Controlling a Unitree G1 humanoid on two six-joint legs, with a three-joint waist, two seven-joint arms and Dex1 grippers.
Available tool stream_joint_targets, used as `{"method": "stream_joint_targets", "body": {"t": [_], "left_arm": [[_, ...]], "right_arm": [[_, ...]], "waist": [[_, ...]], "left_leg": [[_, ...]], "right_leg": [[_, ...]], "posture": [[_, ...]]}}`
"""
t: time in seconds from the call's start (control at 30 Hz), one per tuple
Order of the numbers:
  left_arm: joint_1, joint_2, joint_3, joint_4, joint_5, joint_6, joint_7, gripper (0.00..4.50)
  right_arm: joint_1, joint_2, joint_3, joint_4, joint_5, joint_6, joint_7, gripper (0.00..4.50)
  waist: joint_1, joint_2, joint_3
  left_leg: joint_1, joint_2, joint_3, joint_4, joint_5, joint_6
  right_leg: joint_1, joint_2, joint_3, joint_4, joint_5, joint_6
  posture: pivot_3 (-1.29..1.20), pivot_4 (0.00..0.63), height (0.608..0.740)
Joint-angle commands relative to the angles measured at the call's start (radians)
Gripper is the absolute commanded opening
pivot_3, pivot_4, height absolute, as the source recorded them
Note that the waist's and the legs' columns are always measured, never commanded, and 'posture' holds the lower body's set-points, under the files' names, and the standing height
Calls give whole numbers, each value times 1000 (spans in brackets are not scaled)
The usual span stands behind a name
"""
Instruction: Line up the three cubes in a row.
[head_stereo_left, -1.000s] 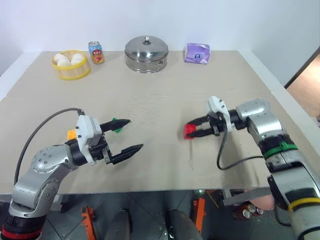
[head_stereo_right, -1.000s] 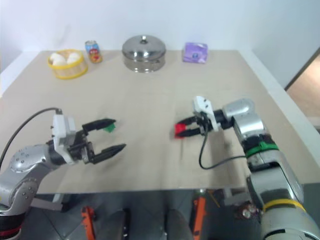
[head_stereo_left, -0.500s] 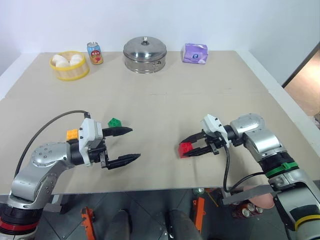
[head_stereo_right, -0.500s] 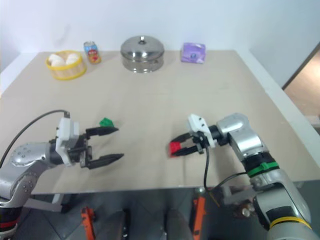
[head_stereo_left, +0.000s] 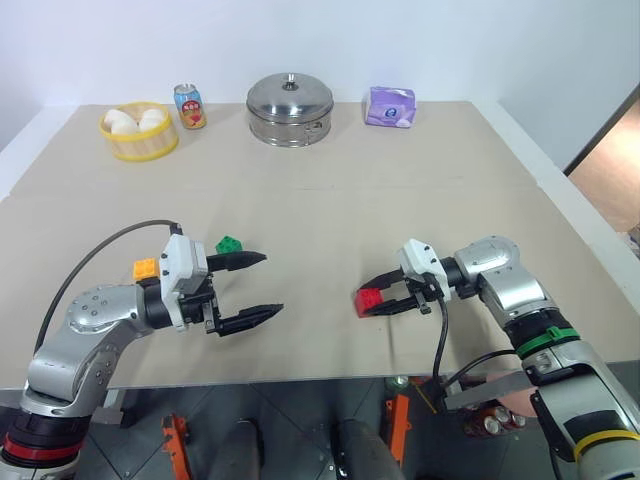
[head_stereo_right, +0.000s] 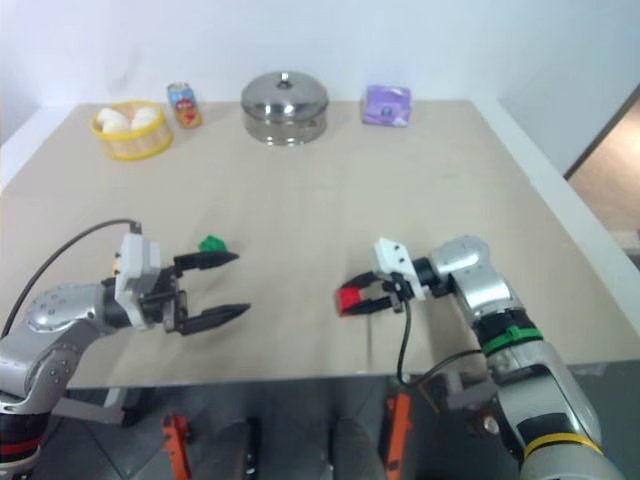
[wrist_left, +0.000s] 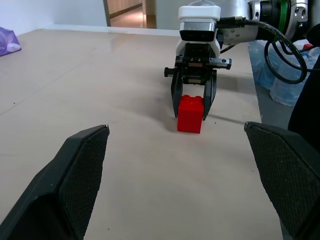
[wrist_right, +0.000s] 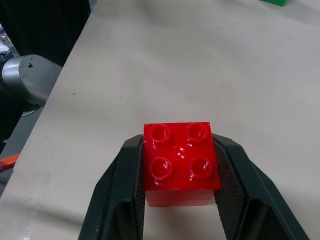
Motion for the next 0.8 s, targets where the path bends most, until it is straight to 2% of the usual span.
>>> {"method": "stream_joint_targets", "body": {"t": [0.03, 0.07, 0.1, 0.2, 0.27, 0.57, 0.63, 0.73, 0.8], "left_arm": [[-15, 1, 14, -26, -13, -6, 5, 4500], [-15, 0, 14, -27, -13, -5, 7, 4500], [-15, -1, 14, -27, -12, -6, 8, 4500], [-15, -3, 13, -27, -10, -7, 11, 4500], [-16, -3, 12, -27, -9, -7, 11, 4500], [-7, -6, 27, -30, -3, 0, 48, 4500], [-18, -18, 49, -8, 17, 13, 118, 4500], [-61, -55, 85, 61, 70, 40, 281, 4500], [-81, -66, 87, 100, 104, 56, 339, 4500]], "right_arm": [[-29, 3, -34, 20, -9, -24, 62, 1268], [-32, 5, -35, 23, -9, -26, 63, 2322], [-34, 5, -35, 26, -8, -28, 63, 2571], [-39, 4, -30, 25, -5, -27, 63, 3871], [-42, 2, -28, 19, 3, -21, 63, 4444], [-28, -54, -35, -118, 112, 70, 63, 4477], [-24, -76, -75, -194, 172, 156, 63, 4477], [-37, -60, -177, -334, 306, 351, -37, 4477], [-43, -41, -212, -390, 335, 421, -96, 4477]], "waist": [[0, 0, 0], [0, 0, 0], [0, 0, 0], [0, 0, 0], [0, 0, 0], [0, 0, 0], [1, 0, 0], [2, 0, 0], [1, 0, 0]], "left_leg": [[0, 0, 0, 0, 0, 0], [0, 0, 0, 0, 0, 0], [0, 0, 0, 0, 0, 0], [0, 0, 0, 0, 0, 0], [0, 0, 0, 0, 0, 0], [0, 0, 0, 0, 0, 0], [0, 0, 0, 0, 0, 0], [0, 0, 0, 0, 0, 0], [0, 1, 0, 0, 0, 0]], "right_leg": [[0, 0, 0, 0, 0, 0], [0, 0, 0, 0, 0, 0], [0, 0, 0, 0, 1, 0], [0, 0, 1, 0, 1, 0], [0, 0, 1, 0, 1, 0], [0, 0, 1, 0, 1, 0], [0, 0, 1, 0, 1, 0], [0, 0, 1, 0, 1, 0], [0, 1, 1, 1, 1, 1]], "posture": [[0, 150, 739], [0, 150, 739], [0, 150, 739], [0, 150, 739], [0, 150, 739], [0, 150, 739], [0, 150, 739], [0, 150, 739], [0, 150, 739]]}}
